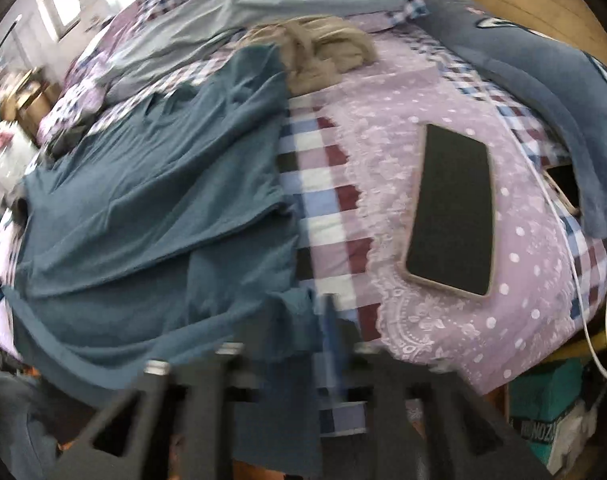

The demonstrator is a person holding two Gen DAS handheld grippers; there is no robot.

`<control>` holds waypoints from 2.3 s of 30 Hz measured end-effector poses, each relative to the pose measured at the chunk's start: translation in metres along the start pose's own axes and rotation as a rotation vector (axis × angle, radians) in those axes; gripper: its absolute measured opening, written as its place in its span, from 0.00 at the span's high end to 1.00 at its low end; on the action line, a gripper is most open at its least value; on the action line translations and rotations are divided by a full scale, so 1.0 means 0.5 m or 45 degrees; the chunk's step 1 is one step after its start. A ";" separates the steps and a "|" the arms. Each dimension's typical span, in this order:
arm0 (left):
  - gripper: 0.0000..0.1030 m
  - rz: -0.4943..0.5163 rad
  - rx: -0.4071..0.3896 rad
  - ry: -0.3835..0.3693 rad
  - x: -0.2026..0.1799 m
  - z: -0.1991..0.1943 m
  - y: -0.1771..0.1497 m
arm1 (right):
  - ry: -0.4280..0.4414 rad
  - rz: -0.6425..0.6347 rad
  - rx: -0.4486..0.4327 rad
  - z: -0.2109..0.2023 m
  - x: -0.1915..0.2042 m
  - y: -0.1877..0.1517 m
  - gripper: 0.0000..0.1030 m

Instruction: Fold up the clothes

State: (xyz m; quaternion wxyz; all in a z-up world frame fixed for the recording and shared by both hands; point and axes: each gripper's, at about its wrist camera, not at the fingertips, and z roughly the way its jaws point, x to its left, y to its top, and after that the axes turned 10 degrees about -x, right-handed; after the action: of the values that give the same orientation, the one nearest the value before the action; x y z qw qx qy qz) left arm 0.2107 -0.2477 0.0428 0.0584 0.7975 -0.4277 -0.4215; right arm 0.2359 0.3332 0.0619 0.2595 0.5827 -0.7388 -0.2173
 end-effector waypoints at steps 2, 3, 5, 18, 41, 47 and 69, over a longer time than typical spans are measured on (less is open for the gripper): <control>0.31 -0.003 -0.046 -0.023 0.003 -0.020 0.013 | -0.022 0.080 -0.047 -0.012 -0.016 0.005 0.51; 0.28 -0.008 -0.069 -0.021 0.005 -0.026 0.019 | -0.033 0.125 -0.077 -0.020 -0.025 0.010 0.51; 0.28 -0.024 -0.081 -0.031 0.006 -0.032 0.029 | -0.004 0.150 -0.165 -0.038 -0.020 0.027 0.50; 0.28 0.113 0.067 -0.303 -0.138 0.122 0.057 | 0.673 -0.936 -0.185 0.021 0.495 -0.006 0.53; 0.28 0.049 0.037 -0.172 -0.092 0.138 0.076 | 0.909 -1.364 -0.120 0.137 0.753 -0.105 0.97; 0.29 -0.025 -0.054 -0.182 -0.079 0.119 0.076 | 1.009 -1.004 -0.089 0.150 0.712 -0.014 0.98; 0.29 -0.238 0.111 -0.629 -0.112 0.080 0.049 | 1.109 -0.565 -0.121 0.147 0.625 0.104 0.99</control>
State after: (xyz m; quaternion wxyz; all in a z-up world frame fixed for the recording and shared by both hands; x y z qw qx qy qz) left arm 0.1508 -0.2114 0.0630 -0.1211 0.7082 -0.3713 -0.5881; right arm 0.0919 0.0419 0.0785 0.5182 0.7502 -0.4090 -0.0369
